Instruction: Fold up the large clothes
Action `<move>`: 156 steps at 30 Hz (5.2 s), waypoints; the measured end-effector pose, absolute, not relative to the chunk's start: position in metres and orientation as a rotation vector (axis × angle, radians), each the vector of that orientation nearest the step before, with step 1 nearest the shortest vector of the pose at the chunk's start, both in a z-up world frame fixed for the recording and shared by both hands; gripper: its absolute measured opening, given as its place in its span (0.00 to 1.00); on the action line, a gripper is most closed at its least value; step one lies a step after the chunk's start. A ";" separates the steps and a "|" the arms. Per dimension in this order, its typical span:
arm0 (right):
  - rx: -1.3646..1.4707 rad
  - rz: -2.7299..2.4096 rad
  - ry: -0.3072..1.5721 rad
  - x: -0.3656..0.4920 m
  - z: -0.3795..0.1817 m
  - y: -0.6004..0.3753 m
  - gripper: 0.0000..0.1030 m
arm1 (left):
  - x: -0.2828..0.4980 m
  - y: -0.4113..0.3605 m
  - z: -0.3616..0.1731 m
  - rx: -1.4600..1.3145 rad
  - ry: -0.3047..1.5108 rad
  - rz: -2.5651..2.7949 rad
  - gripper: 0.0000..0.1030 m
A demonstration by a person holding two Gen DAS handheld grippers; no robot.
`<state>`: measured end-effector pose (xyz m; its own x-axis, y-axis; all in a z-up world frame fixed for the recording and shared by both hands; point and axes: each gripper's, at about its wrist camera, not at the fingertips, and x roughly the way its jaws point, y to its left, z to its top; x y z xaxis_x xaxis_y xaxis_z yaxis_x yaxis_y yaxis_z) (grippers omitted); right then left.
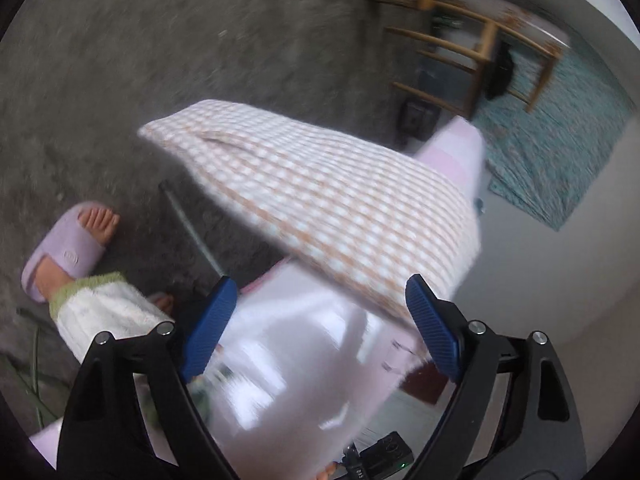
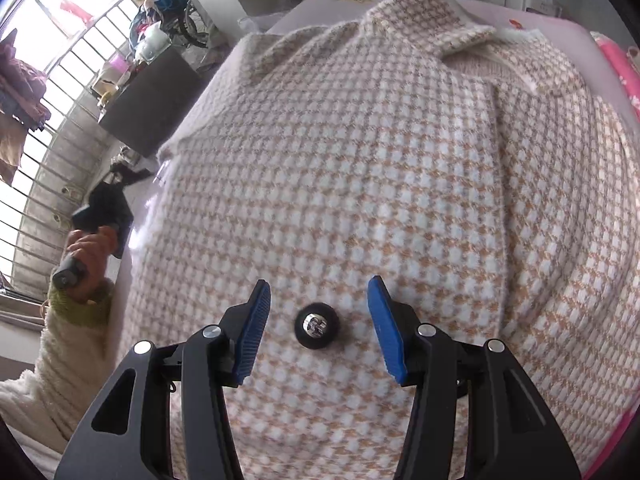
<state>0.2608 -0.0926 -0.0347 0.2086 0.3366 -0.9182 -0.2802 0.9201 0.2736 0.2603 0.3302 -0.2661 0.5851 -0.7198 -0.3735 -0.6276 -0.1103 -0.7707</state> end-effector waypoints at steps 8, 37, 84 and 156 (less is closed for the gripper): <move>0.035 0.411 1.289 0.269 -0.031 -0.071 0.48 | 0.282 0.324 -0.332 -2.050 1.141 -0.146 0.81; 0.118 0.275 1.106 0.235 0.006 -0.141 0.48 | 0.355 0.334 -0.014 -0.740 0.719 0.265 0.06; 0.446 0.331 1.214 0.295 -0.018 -0.257 0.65 | 0.273 0.107 -0.046 -0.011 0.935 0.026 0.59; 0.218 0.059 1.155 0.350 -0.057 -0.301 0.13 | 0.298 0.147 -0.067 -0.161 0.977 0.026 0.41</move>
<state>0.3505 -0.3005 -0.0570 0.4051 0.1581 -0.9005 0.0663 0.9773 0.2014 0.2979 0.1466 -0.0672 0.5598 -0.0504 -0.8271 -0.0947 0.9877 -0.1243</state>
